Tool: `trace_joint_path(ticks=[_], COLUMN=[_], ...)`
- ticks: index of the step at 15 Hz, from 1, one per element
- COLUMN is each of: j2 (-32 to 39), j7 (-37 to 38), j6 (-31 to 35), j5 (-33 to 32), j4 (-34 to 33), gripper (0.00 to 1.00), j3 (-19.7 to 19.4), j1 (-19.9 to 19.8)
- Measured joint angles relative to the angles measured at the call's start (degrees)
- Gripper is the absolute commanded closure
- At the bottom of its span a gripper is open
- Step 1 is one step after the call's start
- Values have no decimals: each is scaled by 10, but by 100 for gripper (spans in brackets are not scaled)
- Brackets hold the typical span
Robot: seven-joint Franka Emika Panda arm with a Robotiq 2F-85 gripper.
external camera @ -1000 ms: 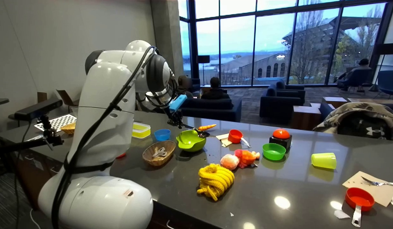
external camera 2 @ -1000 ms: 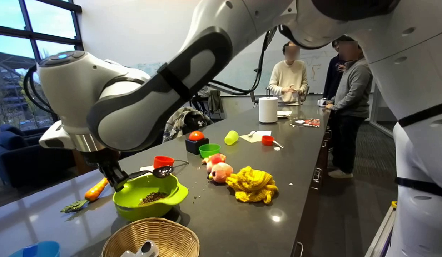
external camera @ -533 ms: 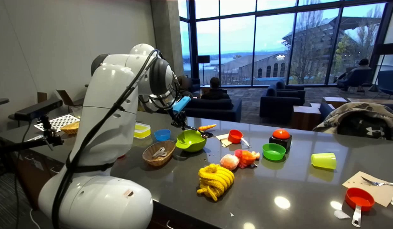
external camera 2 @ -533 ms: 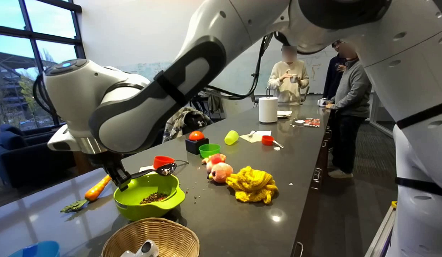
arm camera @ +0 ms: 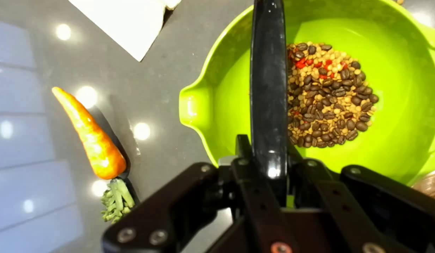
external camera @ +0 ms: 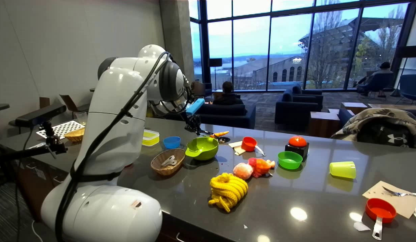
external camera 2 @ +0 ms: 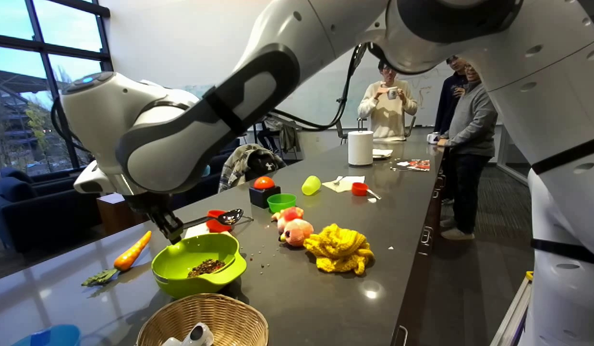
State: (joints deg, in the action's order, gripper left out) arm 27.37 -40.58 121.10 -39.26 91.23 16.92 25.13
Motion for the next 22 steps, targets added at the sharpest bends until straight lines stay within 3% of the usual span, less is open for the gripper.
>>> trace_joint_path(ticks=[4, 10, 15, 22], j2=[-16, -23, -18, -3], j7=[-47, -143, -176, -196], j6=[-53, -117, -115, -100], j5=[23, 143, 216, 253], j4=[-40, -83, -91, -102], gripper=[94, 94, 94, 94], j3=[3, 9, 8, 5], j1=[0, -16, -41, -73])
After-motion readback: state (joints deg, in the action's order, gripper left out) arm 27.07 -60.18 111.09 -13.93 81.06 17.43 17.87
